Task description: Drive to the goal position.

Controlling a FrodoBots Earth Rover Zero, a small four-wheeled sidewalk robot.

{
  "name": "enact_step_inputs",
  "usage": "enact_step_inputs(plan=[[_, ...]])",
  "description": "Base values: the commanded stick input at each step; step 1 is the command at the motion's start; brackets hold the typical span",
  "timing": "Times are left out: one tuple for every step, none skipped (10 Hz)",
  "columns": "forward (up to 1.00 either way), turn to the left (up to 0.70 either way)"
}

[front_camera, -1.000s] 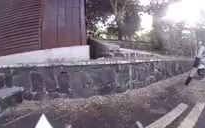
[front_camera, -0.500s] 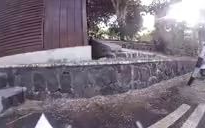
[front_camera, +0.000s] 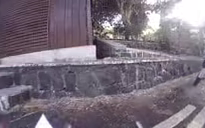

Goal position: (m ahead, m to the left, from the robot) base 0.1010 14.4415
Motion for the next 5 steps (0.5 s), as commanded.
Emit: enact_step_inputs(plan=[[0.0, 0.7], [0.0, 0.7], [0.0, 0.7], [0.0, 0.7], [0.0, 0.7]])
